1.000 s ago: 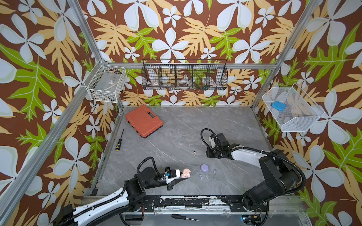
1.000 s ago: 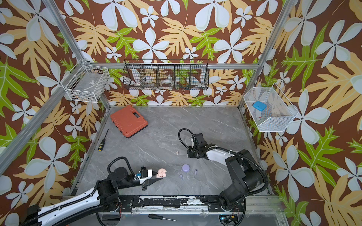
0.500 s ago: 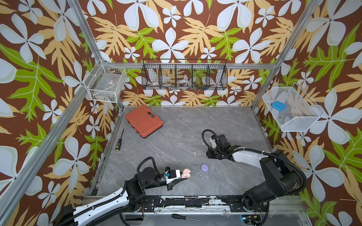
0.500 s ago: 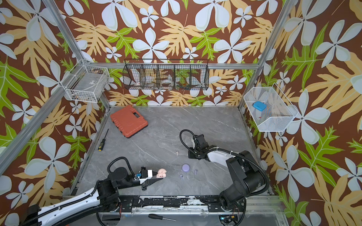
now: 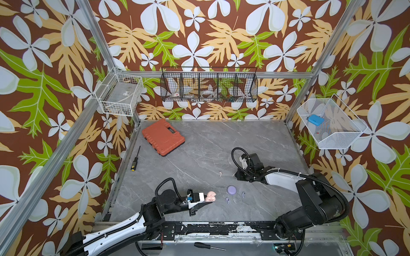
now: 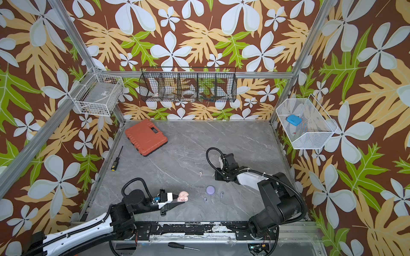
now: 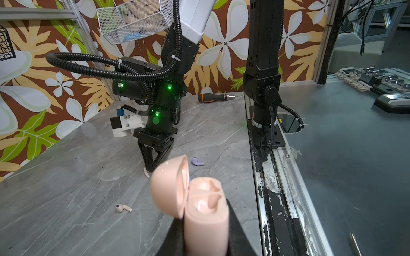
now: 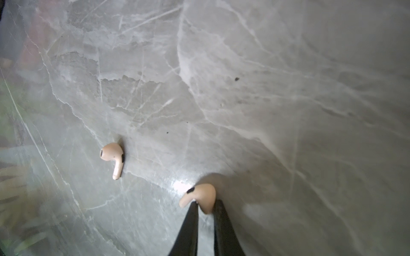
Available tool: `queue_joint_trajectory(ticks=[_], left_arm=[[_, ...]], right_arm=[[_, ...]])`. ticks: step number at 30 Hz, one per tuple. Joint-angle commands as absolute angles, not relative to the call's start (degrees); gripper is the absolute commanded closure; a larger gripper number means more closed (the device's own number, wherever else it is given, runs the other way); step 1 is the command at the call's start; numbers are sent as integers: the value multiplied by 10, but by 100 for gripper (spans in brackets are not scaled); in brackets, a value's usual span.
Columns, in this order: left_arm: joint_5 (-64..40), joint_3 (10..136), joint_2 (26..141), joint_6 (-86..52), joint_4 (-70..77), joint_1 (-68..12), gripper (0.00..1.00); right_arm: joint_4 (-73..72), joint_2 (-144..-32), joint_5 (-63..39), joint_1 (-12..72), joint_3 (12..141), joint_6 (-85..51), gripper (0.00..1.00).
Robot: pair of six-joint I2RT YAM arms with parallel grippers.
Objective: Insert wireless bluetooth earbuds into charging case
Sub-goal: Rotate the wireless bluetooth earbud at the center of the table.
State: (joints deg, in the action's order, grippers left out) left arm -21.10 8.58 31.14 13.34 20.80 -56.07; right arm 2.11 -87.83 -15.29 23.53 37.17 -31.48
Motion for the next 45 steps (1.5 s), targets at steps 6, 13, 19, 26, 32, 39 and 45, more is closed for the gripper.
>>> queue_joint_trajectory(ticks=[6,13,19,26,32,39,45], left_arm=[[-212,85,312,136,212,-562,100],[-212,86,312,137,212,-562,100],[-213,86,312,137,211,-562,100],[-212,86,311,138,211,-562,100],[-213,86,312,139,209,-562,100],[-212,86,312,140,208,-562,100],[-212,86,312,139,208,-562,100]], right_arm=[[25,-866,-171,219,358,-324,82],[20,-865,-174,218,349,-328,79],[17,-865,-173,217,343,-328,79],[25,-860,-158,217,339,-333,79],[38,-855,-143,217,338,-334,79],[40,-864,-136,217,338,-334,79],[46,-873,-133,215,342,-336,79]])
